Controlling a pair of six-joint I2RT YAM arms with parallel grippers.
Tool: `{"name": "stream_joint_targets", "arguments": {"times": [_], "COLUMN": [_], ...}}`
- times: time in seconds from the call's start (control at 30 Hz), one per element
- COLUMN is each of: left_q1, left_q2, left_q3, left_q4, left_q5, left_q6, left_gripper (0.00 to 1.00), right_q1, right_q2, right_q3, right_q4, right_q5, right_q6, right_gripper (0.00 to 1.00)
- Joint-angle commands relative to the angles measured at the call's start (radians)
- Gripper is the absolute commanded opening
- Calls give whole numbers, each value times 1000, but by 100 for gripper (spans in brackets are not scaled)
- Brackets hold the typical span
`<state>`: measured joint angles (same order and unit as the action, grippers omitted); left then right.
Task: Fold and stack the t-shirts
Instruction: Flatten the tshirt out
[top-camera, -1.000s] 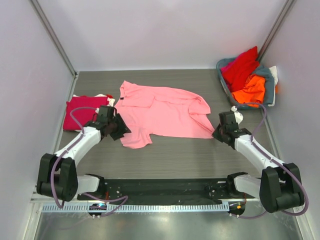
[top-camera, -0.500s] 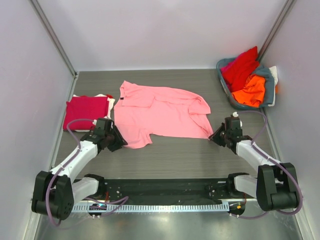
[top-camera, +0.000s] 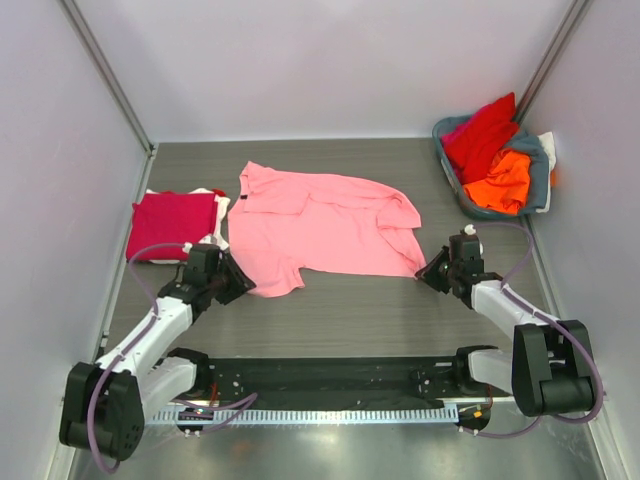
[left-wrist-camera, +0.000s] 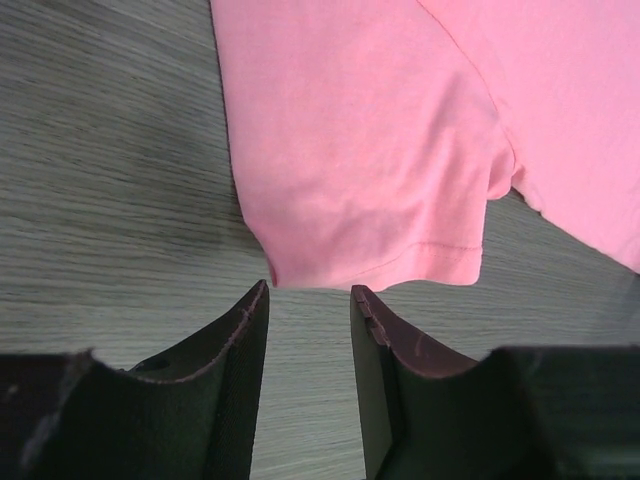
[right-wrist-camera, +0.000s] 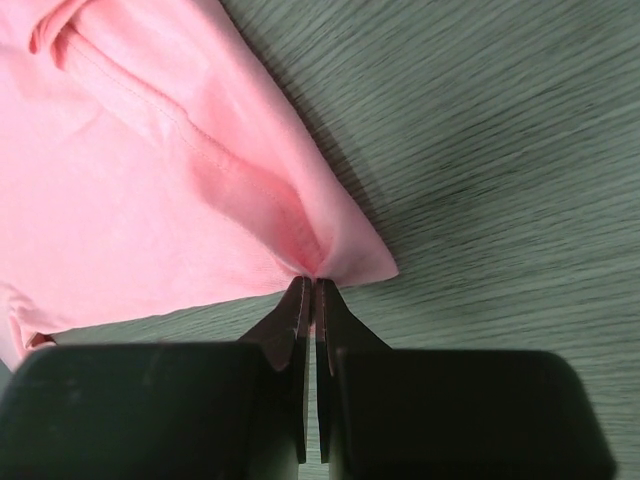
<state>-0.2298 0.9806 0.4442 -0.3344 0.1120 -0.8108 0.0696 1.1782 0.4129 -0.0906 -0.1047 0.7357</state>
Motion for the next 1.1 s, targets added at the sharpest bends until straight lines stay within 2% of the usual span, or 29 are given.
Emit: {"name": "stream_joint_targets", "arguments": {"times": [0.0, 0.47, 0.73, 1.07], "left_q1": [-5, -5, -5, -48], "left_q2": [7, 121, 197, 208], "left_q3": [-12, 10, 57, 22], "left_q4": [57, 162, 204, 278], "left_q5": [-12, -40, 9, 64], "left_q6": [-5, 9, 1, -48], "left_gripper": [39, 36, 34, 34], "right_q1": [-5, -7, -7, -8], "right_q2": [-9, -60, -51, -20], "right_q3": [6, 15, 24, 26], "right_q4": [54, 23, 17, 15], "right_q5": [-26, -1, 3, 5], "right_q6": [-10, 4, -1, 2], "right_gripper": [1, 1, 1, 1]}}
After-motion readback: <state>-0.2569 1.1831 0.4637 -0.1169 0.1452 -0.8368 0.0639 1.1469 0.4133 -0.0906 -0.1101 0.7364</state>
